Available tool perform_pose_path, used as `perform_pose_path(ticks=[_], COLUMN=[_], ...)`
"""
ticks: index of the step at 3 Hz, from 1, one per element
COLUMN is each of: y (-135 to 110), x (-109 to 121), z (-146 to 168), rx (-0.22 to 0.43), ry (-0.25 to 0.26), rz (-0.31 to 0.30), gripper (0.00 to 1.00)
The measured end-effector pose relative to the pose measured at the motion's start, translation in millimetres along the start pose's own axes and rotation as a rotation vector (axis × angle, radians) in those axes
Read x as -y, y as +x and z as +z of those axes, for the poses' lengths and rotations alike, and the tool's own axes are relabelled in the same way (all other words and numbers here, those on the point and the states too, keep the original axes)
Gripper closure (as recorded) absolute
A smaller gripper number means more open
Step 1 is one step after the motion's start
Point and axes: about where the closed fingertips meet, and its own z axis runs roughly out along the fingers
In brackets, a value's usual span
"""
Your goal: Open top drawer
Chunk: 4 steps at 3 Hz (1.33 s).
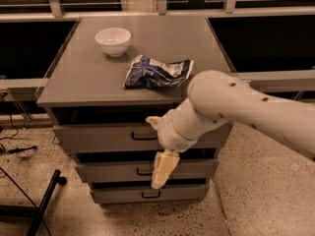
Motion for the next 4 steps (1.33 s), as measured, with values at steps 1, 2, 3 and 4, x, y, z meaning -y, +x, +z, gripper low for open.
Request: perform_pose_path(ticks=[1, 2, 3, 4], y=[1.1, 0.0, 0.0, 0.0], x=[10.1, 10.4, 10.4, 10.4], z=[19.0, 20.0, 20.0, 20.0], rx=[-0.042, -0.046, -0.046, -0.046], ry=[-0.013, -0.015, -0.015, -0.015], rz=[-0.013, -0.017, -0.017, -0.017], gripper=[0.0, 0.0, 0.16, 0.45])
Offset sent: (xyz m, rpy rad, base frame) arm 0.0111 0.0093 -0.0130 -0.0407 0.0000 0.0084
